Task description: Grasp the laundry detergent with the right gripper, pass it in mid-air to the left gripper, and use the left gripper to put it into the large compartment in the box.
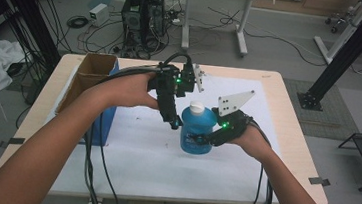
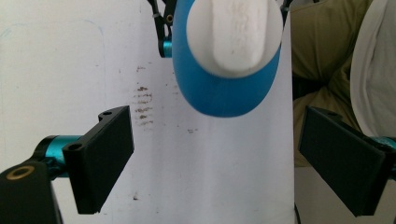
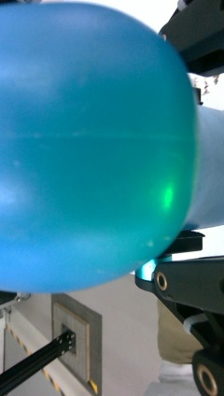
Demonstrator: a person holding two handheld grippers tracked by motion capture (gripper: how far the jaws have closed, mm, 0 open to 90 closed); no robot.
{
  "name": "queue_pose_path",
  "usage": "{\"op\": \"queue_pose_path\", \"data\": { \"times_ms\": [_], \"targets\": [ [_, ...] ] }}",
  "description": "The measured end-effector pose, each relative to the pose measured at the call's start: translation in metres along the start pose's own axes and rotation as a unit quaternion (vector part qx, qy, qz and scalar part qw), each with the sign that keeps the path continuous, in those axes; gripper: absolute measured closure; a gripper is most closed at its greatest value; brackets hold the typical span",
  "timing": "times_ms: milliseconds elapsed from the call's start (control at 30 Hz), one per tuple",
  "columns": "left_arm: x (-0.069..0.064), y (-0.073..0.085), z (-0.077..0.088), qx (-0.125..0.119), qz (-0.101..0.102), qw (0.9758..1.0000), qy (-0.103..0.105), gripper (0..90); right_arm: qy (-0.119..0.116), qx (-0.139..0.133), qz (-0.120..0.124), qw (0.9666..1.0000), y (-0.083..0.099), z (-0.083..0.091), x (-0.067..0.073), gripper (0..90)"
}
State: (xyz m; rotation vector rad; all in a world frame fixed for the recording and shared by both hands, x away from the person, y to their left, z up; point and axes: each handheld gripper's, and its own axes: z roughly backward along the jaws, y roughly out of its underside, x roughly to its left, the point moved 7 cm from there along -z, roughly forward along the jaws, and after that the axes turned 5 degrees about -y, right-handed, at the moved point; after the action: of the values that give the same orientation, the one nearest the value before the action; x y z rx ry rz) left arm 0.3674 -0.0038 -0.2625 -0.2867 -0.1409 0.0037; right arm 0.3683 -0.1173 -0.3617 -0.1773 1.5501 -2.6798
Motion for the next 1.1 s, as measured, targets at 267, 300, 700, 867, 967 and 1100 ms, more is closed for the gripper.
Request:
{"op": "queue_pose_path", "data": {
  "times_ms": [267, 300, 700, 867, 967, 1100],
  "targets": [
    [0.003, -0.004, 0.002, 0.002, 0.002, 1.0000, 0.000, 10.5, -0.017, 0.001, 0.003, 0.9999, -0.010, -0.005, -0.008, 44.0],
    [0.003, -0.004, 0.003, 0.003, 0.001, 1.0000, 0.001, 10.5, -0.019, 0.001, 0.008, 0.9998, -0.010, -0.006, -0.010, 44.0],
    [0.007, -0.015, -0.005, 0.007, 0.001, 0.9999, 0.010, 10.5, -0.020, 0.009, 0.015, 0.9997, -0.008, -0.015, -0.013, 44.0],
    [0.007, -0.021, -0.013, 0.018, -0.006, 0.9997, 0.017, 10.5, -0.017, 0.012, 0.026, 0.9994, -0.008, -0.013, -0.015, 43.9],
    [0.007, -0.024, -0.018, 0.019, -0.006, 0.9996, 0.019, 10.5, -0.015, 0.012, 0.029, 0.9994, -0.008, -0.013, -0.015, 43.9],
    [0.007, -0.025, -0.025, 0.022, -0.007, 0.9995, 0.021, 10.5, -0.015, 0.012, 0.025, 0.9995, -0.008, -0.011, -0.014, 43.9]
  ]
}}
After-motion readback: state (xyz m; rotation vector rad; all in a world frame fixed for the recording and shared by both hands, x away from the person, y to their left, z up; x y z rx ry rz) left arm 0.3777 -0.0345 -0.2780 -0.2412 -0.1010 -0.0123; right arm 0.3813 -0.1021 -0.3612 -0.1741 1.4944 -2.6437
